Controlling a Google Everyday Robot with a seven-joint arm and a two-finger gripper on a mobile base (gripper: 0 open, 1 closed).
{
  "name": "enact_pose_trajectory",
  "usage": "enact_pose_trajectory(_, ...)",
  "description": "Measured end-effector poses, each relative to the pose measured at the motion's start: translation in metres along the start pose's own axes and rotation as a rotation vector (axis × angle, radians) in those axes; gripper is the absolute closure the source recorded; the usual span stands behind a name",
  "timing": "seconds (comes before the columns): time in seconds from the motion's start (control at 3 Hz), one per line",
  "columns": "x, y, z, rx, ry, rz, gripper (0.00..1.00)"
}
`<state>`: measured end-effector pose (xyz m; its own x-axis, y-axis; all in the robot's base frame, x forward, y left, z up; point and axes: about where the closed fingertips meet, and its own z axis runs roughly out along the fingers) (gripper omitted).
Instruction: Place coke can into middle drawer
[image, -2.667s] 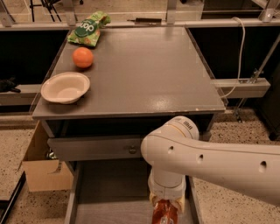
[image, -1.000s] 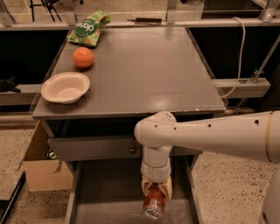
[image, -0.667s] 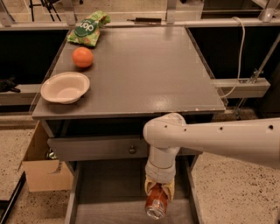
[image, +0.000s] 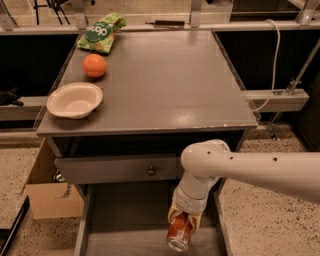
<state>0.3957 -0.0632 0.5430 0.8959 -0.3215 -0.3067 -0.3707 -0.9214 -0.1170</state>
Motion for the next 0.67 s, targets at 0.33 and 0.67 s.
enact_pose_trajectory(0.33,-0.0018,-0.0015,0.0013,0.022,0.065,0.001,1.0)
enact_pose_trajectory(0.67,-0.0044,-0.001,0.0004,0.071,0.168,0.012,1.0)
